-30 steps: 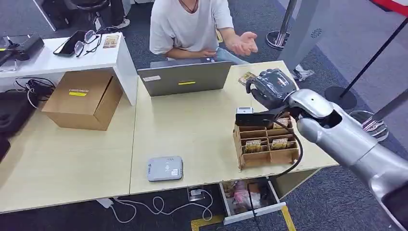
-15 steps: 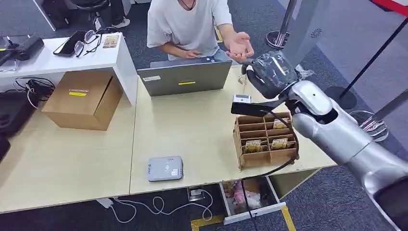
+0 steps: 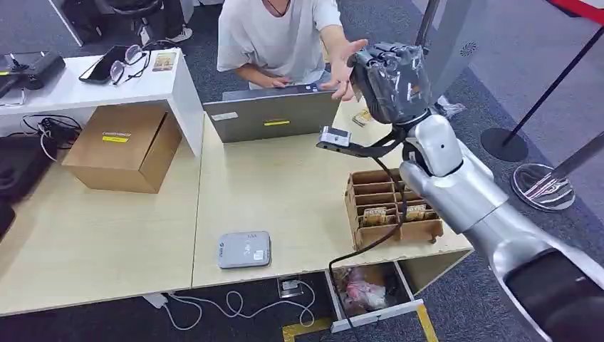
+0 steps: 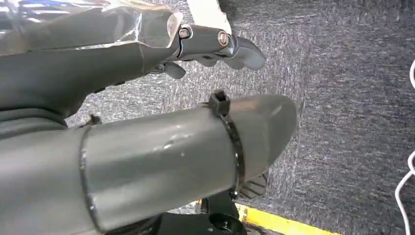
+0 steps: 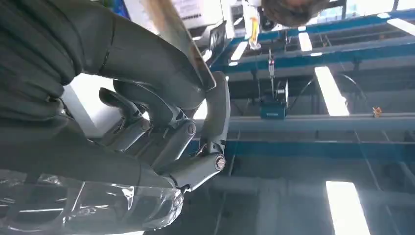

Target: Pass the card to the sensor for recognition and then transmit it.

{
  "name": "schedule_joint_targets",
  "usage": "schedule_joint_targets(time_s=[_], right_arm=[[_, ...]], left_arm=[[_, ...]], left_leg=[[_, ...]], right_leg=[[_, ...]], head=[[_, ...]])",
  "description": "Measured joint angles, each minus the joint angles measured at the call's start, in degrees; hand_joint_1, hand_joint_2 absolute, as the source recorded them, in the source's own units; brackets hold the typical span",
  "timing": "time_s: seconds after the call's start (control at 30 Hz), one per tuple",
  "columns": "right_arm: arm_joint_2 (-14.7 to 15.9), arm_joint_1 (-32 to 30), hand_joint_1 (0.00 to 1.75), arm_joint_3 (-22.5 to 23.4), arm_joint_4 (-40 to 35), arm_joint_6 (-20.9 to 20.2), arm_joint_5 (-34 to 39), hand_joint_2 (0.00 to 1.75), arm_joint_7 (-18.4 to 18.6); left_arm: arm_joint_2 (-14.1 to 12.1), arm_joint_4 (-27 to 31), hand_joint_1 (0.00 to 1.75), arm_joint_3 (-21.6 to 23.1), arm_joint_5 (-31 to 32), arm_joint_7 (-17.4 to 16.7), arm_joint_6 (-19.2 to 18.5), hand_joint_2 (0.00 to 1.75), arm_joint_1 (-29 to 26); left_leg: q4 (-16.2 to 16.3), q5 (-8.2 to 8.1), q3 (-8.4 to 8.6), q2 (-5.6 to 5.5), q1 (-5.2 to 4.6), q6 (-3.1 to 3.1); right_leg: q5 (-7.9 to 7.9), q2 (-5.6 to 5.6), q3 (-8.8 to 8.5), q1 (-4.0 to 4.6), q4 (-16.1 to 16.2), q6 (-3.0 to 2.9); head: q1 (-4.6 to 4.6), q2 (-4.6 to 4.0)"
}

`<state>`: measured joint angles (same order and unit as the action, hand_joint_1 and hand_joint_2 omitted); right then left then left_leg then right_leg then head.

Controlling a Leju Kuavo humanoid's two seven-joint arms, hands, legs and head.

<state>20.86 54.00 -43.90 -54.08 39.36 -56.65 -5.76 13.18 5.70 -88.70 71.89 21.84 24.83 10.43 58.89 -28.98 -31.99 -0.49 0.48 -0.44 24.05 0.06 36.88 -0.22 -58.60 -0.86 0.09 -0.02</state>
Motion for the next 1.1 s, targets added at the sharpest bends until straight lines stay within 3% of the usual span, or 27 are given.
schedule_joint_targets(time_s=[0.13, 0.3, 0.43, 0.57, 0.7, 1.1], right_arm=[[-3.4, 0.1, 1.75, 3.8, 3.7, 0.1, -0.5, 1.75, -1.6], [-8.1, 1.7, 1.75, 5.3, 10.4, 0.1, -1.6, 1.75, -1.4], [-12.0, 4.1, 1.75, 5.7, 15.6, 0.1, -3.2, 1.75, -0.3], [-15.1, 6.2, 1.75, 5.7, 20.4, 0.0, -3.7, 1.75, 1.2], [-16.5, 7.2, 1.75, 5.7, 23.6, 0.1, -3.8, 1.75, 2.1], [-17.0, 7.7, 1.75, 5.7, 27.3, -0.1, -4.2, 1.75, 3.0]], left_arm=[[0.0, 0.0, 0.00, 0.0, 0.7, -0.2, 0.1, 0.00, 0.0], [0.1, 0.0, 0.00, 0.0, 0.9, -0.9, 0.8, 0.00, 0.0], [-1.2, -0.1, 0.00, 0.0, 1.0, -7.9, -4.8, 0.00, 0.9], [-2.3, -0.1, 0.00, 0.0, 1.8, -9.2, -6.1, 0.00, 1.8], [-3.0, -0.1, 0.00, 0.0, 2.5, -9.9, -6.3, 0.00, 2.0], [-3.1, -0.1, 0.00, 0.0, 1.9, -11.1, -5.7, 0.00, 2.7]], left_leg=[[0.0, 0.00, 0.00, 0.00, 0.00, 0.00], [0.0, 0.03, 0.02, 0.03, 0.00, -0.01], [0.0, 0.07, 0.04, 0.06, 0.05, -0.07], [0.0, 0.11, 0.05, 0.04, 0.07, -0.13], [0.0, 0.13, 0.04, -0.01, 0.07, -0.14], [0.0, 0.12, 0.02, -0.01, 0.02, -0.13]], right_leg=[[-0.01, 0.00, 0.00, 0.00, 0.0, -0.01], [-0.02, 0.03, 0.00, 0.00, 0.0, -0.02], [-0.03, 0.06, 0.02, 0.04, 0.0, -0.04], [-0.04, 0.05, 0.01, 0.06, 0.0, -0.06], [-0.04, 0.03, 0.00, 0.06, -0.1, -0.05], [-0.05, 0.03, 0.01, 0.03, 0.0, -0.04]], head=[[-0.02, 0.00], [-0.04, 0.00], [-0.02, 0.00], [-0.02, 0.00], [-0.02, 0.00], [-0.02, 0.00]])
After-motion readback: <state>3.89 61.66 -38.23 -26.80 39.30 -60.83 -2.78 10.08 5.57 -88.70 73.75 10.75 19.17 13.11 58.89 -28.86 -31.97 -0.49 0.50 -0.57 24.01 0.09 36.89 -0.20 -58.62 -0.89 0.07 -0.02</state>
